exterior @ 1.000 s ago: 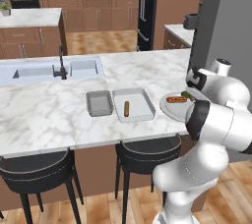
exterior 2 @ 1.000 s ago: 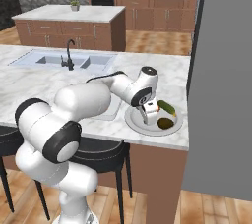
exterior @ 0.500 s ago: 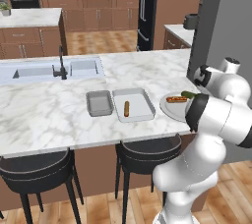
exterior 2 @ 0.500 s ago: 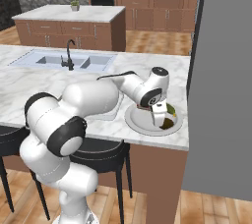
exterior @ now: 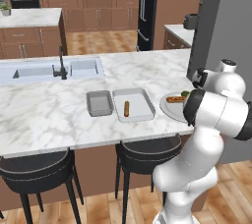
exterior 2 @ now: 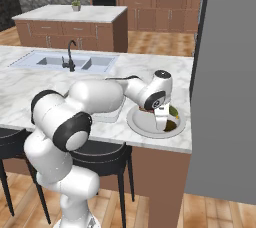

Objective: Place one cooked food and one vegetable from the large plate to each tupperware container.

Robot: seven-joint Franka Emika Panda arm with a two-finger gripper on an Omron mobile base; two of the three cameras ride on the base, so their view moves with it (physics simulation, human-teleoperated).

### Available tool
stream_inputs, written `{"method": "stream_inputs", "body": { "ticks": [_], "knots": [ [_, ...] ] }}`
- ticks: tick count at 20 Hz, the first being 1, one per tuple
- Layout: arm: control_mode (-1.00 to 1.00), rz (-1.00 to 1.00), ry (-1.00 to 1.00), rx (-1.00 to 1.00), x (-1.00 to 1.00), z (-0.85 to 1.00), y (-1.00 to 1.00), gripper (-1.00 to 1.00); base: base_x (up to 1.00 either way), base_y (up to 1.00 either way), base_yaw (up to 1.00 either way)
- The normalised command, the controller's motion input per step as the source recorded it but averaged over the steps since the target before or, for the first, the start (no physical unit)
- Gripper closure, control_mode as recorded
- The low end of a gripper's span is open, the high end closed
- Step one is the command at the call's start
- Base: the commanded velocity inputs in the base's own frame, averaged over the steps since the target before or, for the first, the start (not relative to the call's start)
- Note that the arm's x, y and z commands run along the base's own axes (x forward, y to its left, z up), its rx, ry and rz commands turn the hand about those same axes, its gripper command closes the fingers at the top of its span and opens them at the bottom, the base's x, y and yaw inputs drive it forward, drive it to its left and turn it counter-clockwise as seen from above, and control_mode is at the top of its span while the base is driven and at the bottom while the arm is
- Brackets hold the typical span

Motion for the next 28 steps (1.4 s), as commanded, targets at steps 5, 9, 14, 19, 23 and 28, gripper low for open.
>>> {"method": "stream_inputs", "body": {
  "ticks": [5, 9, 14, 19, 23, 28],
  "knots": [
    [-1.00, 0.01, 0.02, 0.03, 0.19, -0.14, -0.41, -1.00, 0.00, 0.00, 0.00],
    [-1.00, 0.01, -0.01, 0.02, 0.31, 0.00, -0.03, -1.00, 0.00, 0.00, 0.00],
    [-1.00, 0.03, 0.00, 0.09, 0.27, -0.33, -0.02, -1.00, 0.00, 0.00, 0.00],
    [-1.00, 0.00, 0.02, 0.03, 0.14, -0.44, -0.09, -1.00, 0.00, 0.00, 0.00],
    [-1.00, 0.01, 0.00, 0.00, 0.21, -0.06, -0.14, -1.00, 0.00, 0.00, 0.00],
    [-1.00, 0.02, 0.00, 0.00, 0.16, -0.09, -0.08, -1.00, 0.00, 0.00, 0.00]
  ]
}}
